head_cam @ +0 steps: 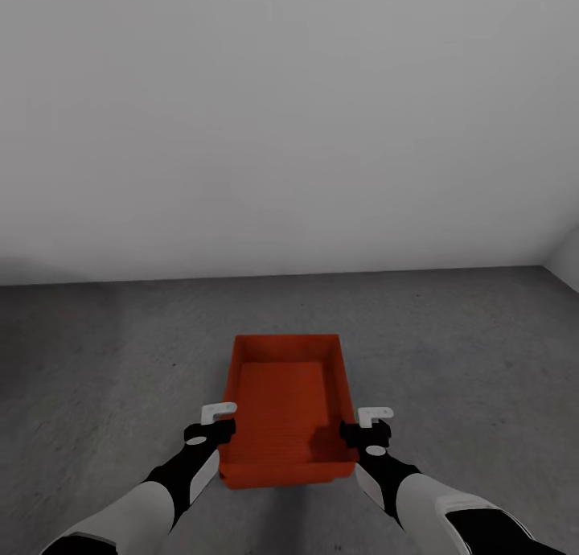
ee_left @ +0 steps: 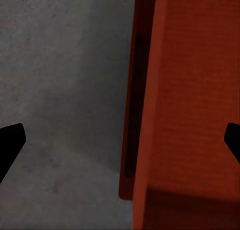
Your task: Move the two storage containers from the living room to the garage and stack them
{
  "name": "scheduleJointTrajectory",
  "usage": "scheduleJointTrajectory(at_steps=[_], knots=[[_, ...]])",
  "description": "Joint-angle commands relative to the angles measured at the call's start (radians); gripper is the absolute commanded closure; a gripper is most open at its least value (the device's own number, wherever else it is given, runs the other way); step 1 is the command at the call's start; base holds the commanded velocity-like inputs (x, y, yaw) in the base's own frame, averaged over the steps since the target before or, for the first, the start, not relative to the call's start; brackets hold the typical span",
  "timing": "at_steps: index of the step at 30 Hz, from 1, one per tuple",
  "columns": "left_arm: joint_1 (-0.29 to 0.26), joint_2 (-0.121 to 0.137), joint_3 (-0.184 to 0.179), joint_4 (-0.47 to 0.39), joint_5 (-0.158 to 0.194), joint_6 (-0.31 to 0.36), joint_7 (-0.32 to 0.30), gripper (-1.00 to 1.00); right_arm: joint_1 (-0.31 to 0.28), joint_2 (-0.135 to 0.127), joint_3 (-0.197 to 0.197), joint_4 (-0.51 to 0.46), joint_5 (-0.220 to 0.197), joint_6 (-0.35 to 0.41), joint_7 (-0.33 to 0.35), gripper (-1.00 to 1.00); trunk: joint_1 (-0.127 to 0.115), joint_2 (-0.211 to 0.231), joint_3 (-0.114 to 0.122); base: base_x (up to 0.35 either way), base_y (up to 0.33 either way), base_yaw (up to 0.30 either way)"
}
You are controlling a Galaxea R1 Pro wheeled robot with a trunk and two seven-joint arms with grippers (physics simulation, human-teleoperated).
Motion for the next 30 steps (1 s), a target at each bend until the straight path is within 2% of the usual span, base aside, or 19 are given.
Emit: scheduleJointTrajectory(at_steps=[1, 30], knots=[[0.000, 0.000, -0.009, 0.000, 0.010, 0.000, 0.006, -1.00, -0.001, 0.000, 0.001, 0.001, 0.009, 0.000, -0.007, -1.00, -0.004, 0.007, 0.003, 0.000, 0.000, 0.000], [0.000, 0.002, -0.009, -0.001, 0.010, 0.000, 0.006, -1.00, -0.001, 0.000, 0.001, 0.000, 0.014, -0.015, -0.018, -1.00, -0.115, 0.210, 0.093, 0.000, 0.000, 0.000]])
